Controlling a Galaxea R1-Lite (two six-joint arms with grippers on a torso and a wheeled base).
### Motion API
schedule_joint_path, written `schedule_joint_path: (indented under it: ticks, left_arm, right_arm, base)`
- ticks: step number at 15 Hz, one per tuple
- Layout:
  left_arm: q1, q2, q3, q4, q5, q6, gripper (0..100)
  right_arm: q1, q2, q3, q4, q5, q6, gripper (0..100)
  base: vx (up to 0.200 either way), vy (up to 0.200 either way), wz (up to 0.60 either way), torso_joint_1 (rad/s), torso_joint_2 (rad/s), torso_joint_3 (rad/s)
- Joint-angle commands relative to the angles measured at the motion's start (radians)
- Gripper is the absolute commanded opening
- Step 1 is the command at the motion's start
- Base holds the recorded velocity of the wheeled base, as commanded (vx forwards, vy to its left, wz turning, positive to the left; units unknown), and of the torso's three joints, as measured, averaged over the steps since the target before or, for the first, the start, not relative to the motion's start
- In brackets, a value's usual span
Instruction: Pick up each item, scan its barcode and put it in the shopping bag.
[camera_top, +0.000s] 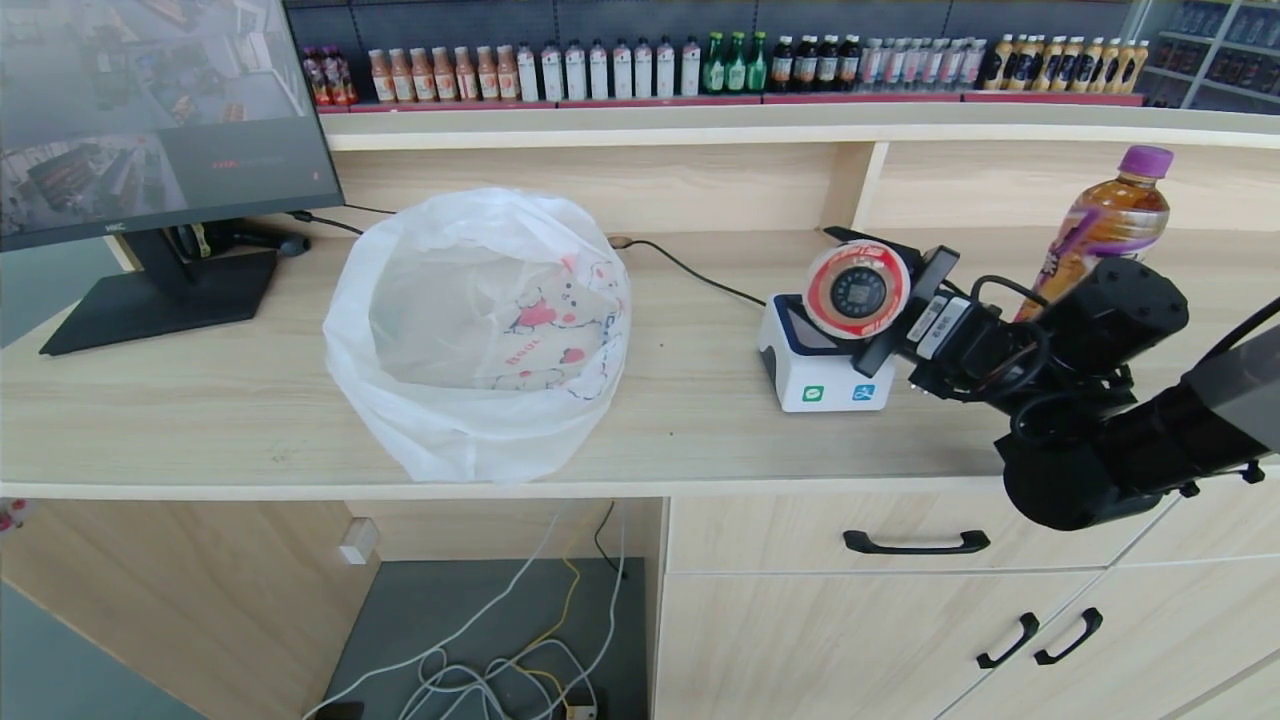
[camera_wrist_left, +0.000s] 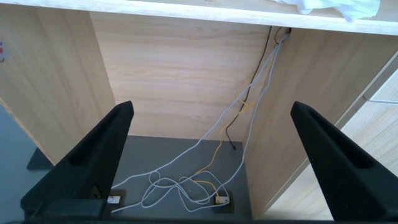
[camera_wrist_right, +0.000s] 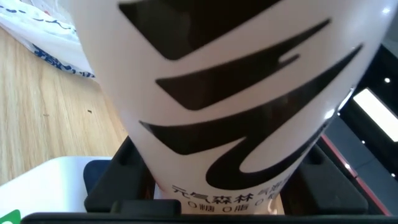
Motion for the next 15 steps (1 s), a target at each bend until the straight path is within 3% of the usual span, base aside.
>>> schedule_joint_path:
  ticks: [1,15]
  left_arm:
    - [0.0,0.0,0.0,0.0,0.0,-0.001,100]
    - [0.001,0.0,0.0,0.0,0.0,-0.001,100]
  right_arm:
    - [0.0,-0.007,0.006,0.001,0.0,0.0,0]
    - [0.013,-0.011,0.012,0.001,-0.001,0.01,0]
  base:
    - [0.0,0.0,0.0,0.0,0.0,0.0]
    - [0.0,0.0,0.0,0.0,0.0,0.0]
